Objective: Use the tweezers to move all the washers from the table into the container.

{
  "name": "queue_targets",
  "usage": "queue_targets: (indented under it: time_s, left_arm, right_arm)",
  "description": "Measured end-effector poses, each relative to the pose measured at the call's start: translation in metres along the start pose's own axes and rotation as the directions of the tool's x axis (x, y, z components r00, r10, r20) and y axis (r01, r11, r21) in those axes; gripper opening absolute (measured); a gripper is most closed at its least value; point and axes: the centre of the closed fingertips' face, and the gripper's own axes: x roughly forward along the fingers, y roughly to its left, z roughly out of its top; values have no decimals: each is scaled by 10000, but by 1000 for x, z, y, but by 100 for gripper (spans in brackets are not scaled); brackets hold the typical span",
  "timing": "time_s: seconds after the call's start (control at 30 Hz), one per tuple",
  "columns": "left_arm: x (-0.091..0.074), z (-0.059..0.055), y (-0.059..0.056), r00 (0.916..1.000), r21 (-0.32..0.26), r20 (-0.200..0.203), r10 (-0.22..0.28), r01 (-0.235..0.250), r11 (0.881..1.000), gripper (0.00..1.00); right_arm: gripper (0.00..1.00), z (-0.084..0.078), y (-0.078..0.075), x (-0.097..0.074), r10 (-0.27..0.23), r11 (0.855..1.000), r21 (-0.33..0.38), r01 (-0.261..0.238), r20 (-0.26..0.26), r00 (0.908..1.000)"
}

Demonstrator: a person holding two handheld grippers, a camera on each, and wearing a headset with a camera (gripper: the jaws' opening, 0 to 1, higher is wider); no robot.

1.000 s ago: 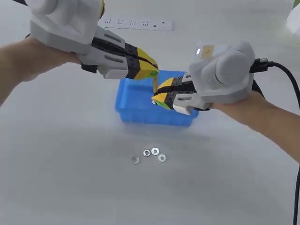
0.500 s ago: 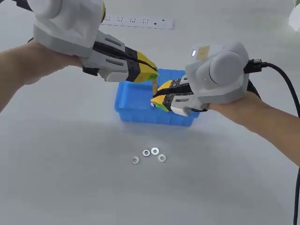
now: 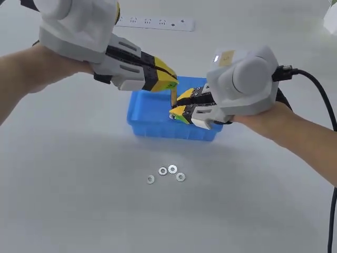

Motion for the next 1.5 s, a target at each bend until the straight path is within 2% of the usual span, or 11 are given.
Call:
queue_targets:
  time_s: [0.3,0.67,0.83,1.17,1.4,1.43,1.5]
  left_arm:
    - [-2,2,0,10000,-91,76,31,-30,10000,5]
    - [-8,17,-6,9998,185,156,77,-79,9998,5]
    - [-14,27,-9,9995,238,313,73,-80,9997,5]
    - [-23,44,-27,9996,733,272,-61,41,9973,5]
    - [-32,55,-45,9987,913,494,-103,58,9958,5]
    - [-31,51,-40,9987,931,501,-119,72,9956,5]
    - [-33,51,-44,9985,916,530,-113,64,9958,5]
  right_arm:
    - [12,2,0,-1,7,9998,-222,-7,31,10000]
    - [12,14,0,-10,-120,9997,-189,126,333,9994]
    - [12,21,1,-17,-160,9995,-260,173,494,9986]
    - [13,37,10,-33,-92,9995,-280,116,852,9963]
    - [13,45,21,-46,-5,9996,-286,35,1054,9944]
    - [13,45,24,-47,21,9995,-320,13,1032,9947]
    - [13,46,29,-48,80,9992,-396,-40,1005,9949]
